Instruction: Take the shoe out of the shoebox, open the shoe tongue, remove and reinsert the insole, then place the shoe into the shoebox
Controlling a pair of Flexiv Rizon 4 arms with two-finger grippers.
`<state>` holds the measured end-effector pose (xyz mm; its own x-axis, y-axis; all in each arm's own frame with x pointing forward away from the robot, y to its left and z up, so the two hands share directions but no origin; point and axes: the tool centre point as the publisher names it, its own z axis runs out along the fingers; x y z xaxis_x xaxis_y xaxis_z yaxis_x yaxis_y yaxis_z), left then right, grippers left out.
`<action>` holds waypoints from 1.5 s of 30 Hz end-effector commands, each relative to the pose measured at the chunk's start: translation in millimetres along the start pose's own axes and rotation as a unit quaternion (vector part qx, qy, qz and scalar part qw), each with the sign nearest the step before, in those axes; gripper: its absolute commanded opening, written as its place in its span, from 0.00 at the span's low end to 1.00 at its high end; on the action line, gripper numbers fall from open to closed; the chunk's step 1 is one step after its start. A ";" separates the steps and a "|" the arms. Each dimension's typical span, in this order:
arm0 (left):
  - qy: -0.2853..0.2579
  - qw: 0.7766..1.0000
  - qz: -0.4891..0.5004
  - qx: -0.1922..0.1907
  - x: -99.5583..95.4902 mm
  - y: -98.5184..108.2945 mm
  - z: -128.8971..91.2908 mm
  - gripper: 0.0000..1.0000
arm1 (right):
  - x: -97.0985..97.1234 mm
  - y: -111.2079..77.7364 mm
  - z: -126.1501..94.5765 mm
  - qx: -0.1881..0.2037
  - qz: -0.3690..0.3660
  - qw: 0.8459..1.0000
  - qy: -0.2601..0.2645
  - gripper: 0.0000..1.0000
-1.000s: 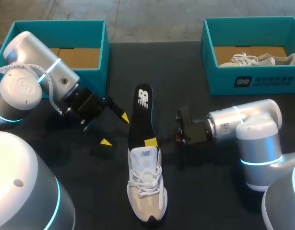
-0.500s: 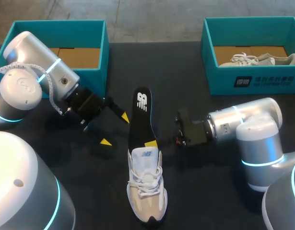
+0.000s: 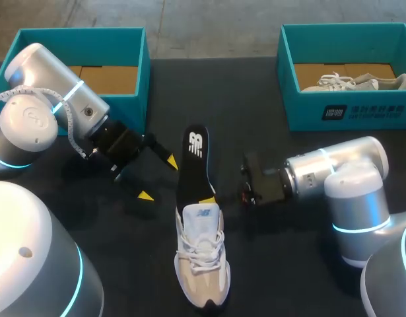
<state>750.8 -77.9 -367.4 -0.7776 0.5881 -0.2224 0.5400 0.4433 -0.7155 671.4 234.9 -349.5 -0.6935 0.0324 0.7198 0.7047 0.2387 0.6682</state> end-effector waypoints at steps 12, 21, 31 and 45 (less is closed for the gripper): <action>0.001 1.000 0.000 -0.002 -0.7 -0.3 0.7 1.00 | 4.1 0.5 3.8 0.000 -0.006 1.000 -0.002 0.00; 0.001 1.000 0.000 -0.002 -0.7 -0.3 0.7 1.00 | 2.2 4.3 3.5 0.000 -0.004 1.000 0.001 0.07; 0.001 1.000 0.000 -0.002 -0.7 -0.3 0.7 1.00 | 1.8 10.0 2.4 0.001 -0.007 1.000 0.001 0.24; 0.001 1.000 0.000 -0.002 -0.7 -0.3 0.7 1.00 | 5.4 16.6 1.2 0.002 -0.022 1.000 0.004 0.26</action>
<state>750.8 -77.9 -367.4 -0.7776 0.5881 -0.2224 0.5399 0.4433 -0.7155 678.8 238.8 -336.0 -0.7225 0.0124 0.6913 0.6737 0.2374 0.6998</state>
